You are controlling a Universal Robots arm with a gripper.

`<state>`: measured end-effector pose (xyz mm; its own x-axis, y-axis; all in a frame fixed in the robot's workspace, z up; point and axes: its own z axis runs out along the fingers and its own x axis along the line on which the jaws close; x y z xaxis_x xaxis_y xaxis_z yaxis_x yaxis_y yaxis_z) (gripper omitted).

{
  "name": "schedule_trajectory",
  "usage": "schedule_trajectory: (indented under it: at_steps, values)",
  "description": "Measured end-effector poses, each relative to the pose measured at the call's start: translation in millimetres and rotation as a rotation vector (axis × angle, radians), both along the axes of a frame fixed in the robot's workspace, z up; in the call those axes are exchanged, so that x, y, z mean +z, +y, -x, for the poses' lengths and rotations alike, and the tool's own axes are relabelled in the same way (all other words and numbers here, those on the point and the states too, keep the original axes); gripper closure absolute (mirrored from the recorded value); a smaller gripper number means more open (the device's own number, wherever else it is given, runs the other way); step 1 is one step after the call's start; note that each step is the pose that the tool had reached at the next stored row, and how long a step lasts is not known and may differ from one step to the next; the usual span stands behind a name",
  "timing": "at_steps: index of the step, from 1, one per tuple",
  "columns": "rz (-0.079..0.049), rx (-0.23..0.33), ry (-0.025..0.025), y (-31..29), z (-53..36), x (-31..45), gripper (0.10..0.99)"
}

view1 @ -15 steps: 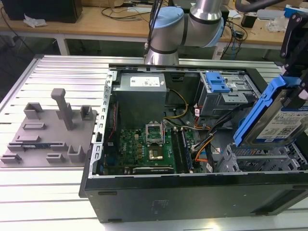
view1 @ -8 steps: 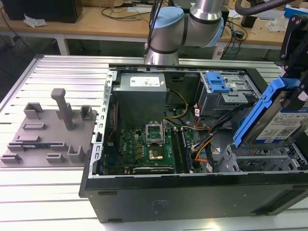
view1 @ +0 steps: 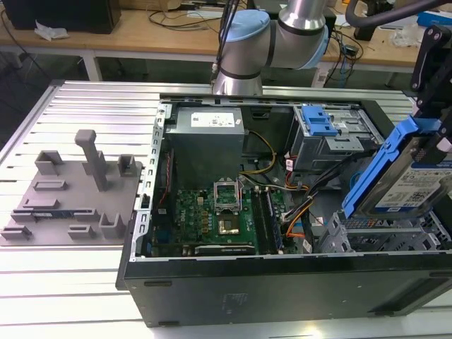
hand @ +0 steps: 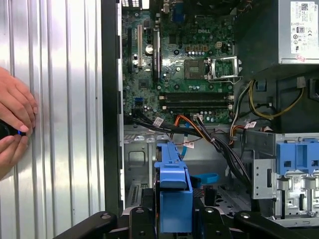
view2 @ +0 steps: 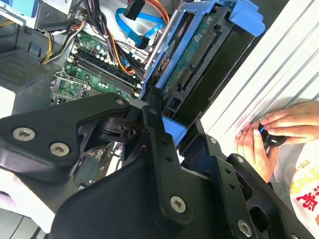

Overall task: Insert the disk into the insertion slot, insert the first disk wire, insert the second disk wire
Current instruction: 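Insert the disk into the insertion slot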

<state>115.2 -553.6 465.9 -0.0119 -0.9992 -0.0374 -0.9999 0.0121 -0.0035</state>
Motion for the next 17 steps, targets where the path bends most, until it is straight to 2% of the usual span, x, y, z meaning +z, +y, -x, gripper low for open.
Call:
schedule_trajectory:
  at_steps: [17]
  values:
    - [0.0, 0.001, 0.0013, -0.7, -0.9, -9.8, 0.718]
